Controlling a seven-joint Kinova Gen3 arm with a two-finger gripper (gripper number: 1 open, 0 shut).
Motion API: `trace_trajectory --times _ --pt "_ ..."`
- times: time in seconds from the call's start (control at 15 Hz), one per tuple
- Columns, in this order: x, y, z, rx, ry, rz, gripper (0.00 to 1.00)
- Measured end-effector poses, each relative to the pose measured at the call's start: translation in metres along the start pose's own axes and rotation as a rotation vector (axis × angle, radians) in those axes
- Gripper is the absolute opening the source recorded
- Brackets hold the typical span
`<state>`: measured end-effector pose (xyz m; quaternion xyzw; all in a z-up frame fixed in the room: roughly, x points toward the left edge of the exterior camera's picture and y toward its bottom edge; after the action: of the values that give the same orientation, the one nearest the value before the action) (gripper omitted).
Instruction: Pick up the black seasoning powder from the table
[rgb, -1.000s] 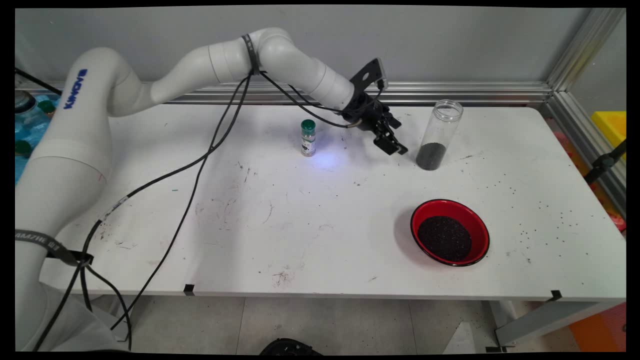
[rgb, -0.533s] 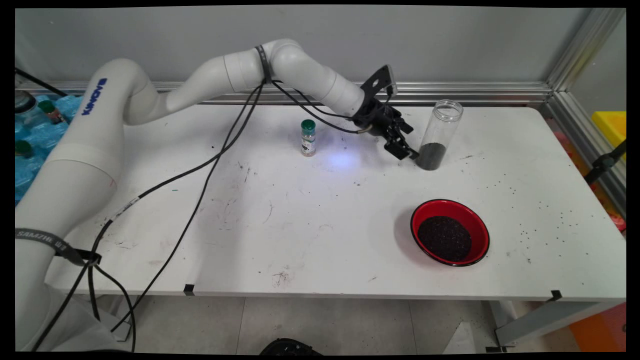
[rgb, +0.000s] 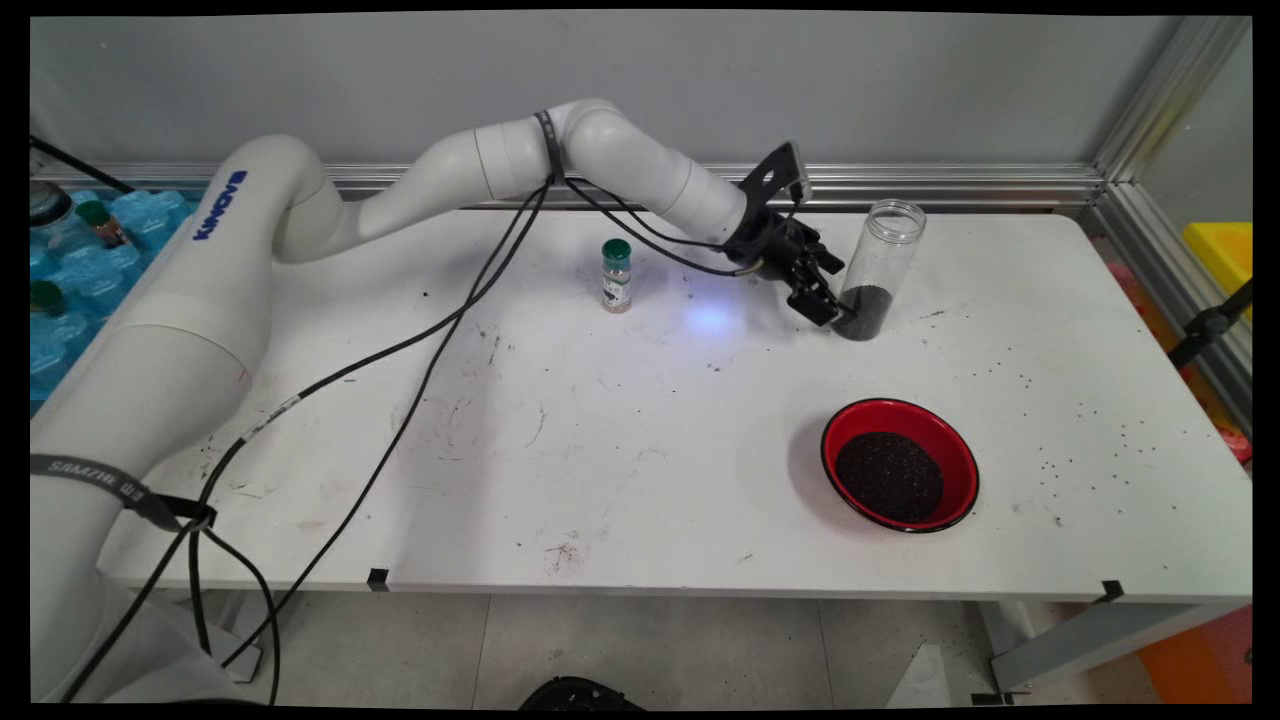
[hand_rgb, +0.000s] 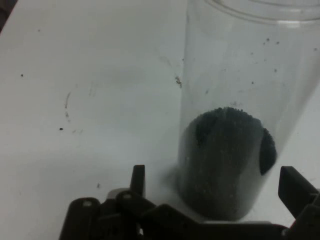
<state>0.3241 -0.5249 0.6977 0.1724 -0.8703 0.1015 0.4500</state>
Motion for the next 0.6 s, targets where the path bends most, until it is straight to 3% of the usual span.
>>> trace_trajectory --times 0.6 --pt "-0.005 -0.003 0.02 -0.002 0.018 -0.03 1.0"
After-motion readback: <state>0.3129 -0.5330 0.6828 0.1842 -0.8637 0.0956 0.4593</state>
